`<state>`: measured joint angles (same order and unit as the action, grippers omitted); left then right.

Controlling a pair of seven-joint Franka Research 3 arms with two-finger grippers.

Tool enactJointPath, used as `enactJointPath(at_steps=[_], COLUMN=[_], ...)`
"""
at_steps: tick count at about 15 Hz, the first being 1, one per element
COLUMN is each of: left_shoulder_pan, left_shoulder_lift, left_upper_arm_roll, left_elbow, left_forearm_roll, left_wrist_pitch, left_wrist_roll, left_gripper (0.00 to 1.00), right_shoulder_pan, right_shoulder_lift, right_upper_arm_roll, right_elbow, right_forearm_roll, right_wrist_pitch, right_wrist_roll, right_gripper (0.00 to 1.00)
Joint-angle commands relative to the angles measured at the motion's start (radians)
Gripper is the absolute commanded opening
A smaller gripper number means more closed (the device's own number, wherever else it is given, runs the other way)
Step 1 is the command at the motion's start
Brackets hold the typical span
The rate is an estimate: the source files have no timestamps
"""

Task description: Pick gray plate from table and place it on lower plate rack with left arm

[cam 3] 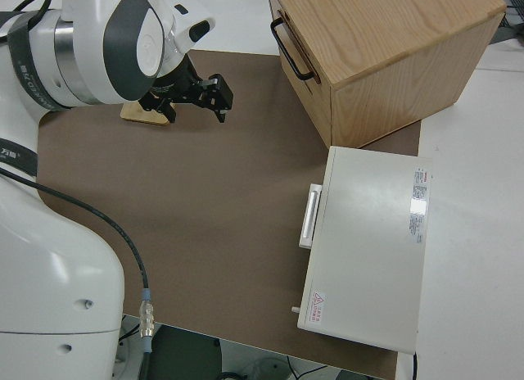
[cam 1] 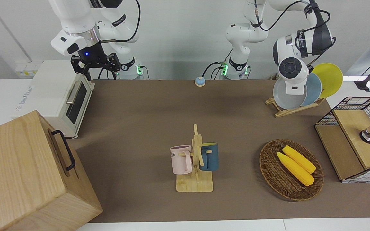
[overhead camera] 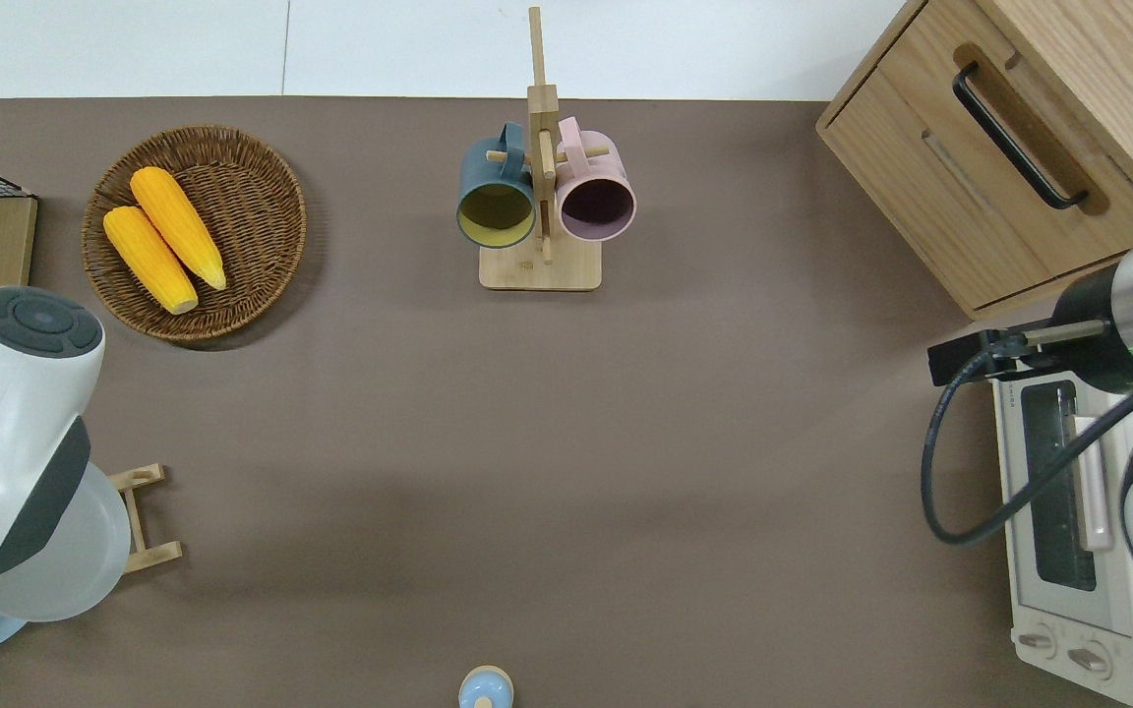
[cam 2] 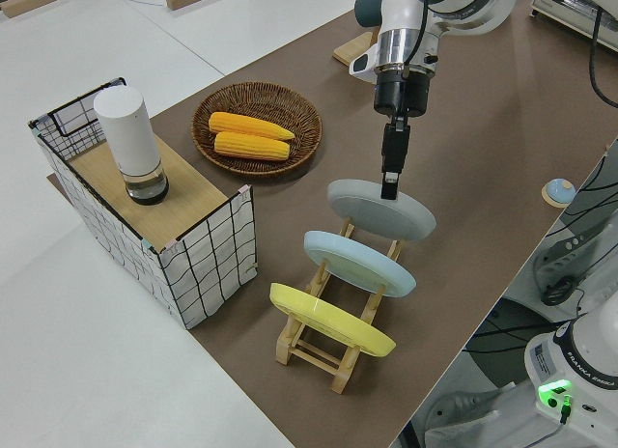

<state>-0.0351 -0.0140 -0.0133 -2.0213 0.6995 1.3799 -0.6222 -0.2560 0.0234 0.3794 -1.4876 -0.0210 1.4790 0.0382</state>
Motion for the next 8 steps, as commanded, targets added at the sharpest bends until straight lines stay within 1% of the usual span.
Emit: enactJointPath(at_steps=[1, 3, 8], left_shoulder_pan=[-0.014, -0.014, -0.016], left_shoulder_lift=[-0.001, 0.014, 0.023], left_upper_arm_roll=[-0.017, -0.026, -0.083], left_elbow=[-0.007, -0.007, -0.007], left_forearm_roll=[0.029, 0.029, 0.032], left_wrist_pitch=[-0.027, -0.027, -0.076], left_wrist_roll=[-0.054, -0.085, -0.142], left_gripper=[0.0, 0.0, 0.0], right_shoulder_pan=[-0.026, -0.026, -0.026], right_shoulder_lift=[-0.002, -0.002, -0.002], right_upper_arm_roll=[0.024, 0.024, 0.024], right_elbow=[0.01, 0.01, 0.01], right_forearm_roll=[-0.002, -0.004, -0.002], right_wrist_pitch=[-0.017, -0.017, -0.017], right_wrist_roll=[0.014, 0.014, 0.014], right_gripper=[0.983, 0.983, 0.983])
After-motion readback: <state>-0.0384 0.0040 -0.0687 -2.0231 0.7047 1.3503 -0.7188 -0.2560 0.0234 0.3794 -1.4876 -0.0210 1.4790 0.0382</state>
